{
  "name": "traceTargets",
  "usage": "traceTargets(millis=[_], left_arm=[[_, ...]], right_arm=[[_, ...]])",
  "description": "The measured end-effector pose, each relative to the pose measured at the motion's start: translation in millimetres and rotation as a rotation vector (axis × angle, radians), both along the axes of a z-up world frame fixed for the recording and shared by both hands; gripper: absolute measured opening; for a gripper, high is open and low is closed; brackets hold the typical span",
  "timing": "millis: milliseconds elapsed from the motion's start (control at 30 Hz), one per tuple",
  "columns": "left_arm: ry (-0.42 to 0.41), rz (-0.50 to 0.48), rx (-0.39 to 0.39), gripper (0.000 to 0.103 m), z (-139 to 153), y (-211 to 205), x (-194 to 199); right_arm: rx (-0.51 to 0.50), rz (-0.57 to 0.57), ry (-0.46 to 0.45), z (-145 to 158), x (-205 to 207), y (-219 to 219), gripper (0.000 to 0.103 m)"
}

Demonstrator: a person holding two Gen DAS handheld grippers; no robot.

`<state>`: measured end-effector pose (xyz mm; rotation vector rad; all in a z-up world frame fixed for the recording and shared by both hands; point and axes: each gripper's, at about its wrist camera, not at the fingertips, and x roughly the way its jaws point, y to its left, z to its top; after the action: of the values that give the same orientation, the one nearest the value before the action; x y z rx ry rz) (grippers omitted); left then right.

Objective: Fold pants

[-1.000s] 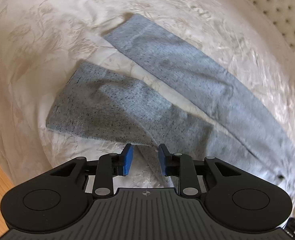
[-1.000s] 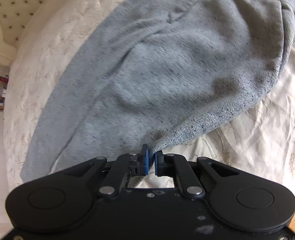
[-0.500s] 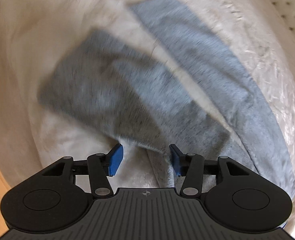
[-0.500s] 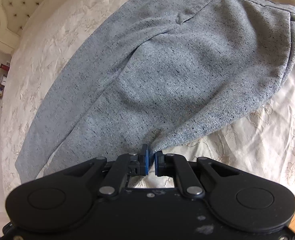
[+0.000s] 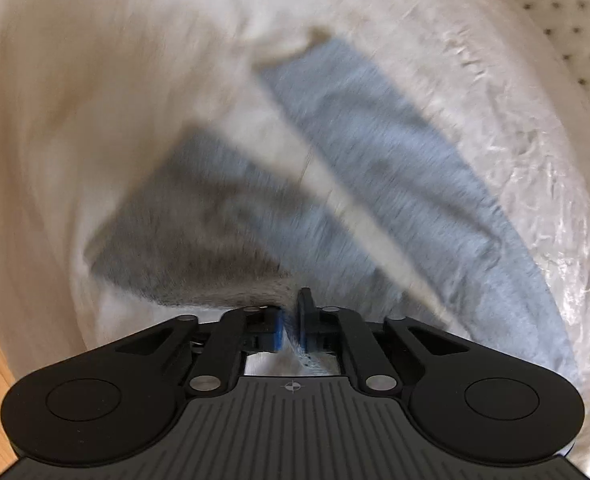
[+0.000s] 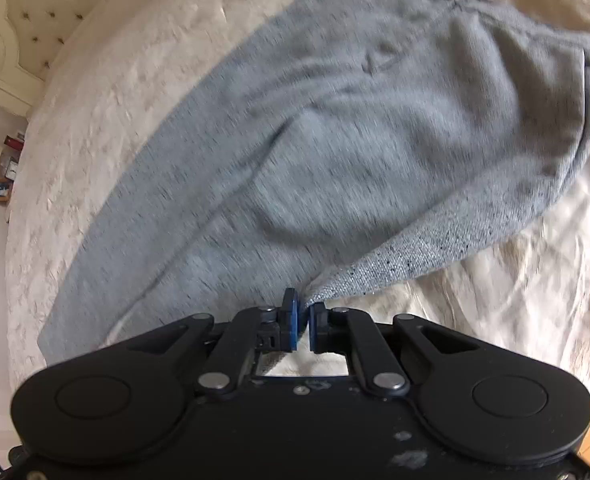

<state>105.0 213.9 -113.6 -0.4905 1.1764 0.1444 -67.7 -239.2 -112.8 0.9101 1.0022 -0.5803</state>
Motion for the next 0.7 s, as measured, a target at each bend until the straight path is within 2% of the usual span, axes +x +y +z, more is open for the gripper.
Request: traceTargets(millis=[167, 300, 500, 600, 700], left_arm=[[-0.086, -0.106, 0.069, 0.005, 50.8, -21.0, 25.1], [-0.097, -0.131, 0.082, 0.005, 65.6, -38.5, 63.7], [-0.064, -0.148, 0.113, 0.006, 53.0, -64.4, 132.3], [-0.054, -0.171, 0.139, 0.006, 39.8, -76.4, 160.4], [-0.010, -0.175, 0.141, 0.006, 21.2, -85.2, 187.3]], right_arm=[[-0.040, -0.004, -0.069, 29.8, 26.1, -13.2, 0.007], [-0.061, -0.009, -0.102, 40.8, 64.9, -29.6, 0.007], [-0.091, -0.002, -0.107, 32.4, 136.0, -52.0, 0.007], [-0.105, 0.004, -0.095, 20.0, 171.5, -60.9, 0.007], [-0.115, 0.012, -0.067, 2.9, 200.6, -69.9, 0.007]])
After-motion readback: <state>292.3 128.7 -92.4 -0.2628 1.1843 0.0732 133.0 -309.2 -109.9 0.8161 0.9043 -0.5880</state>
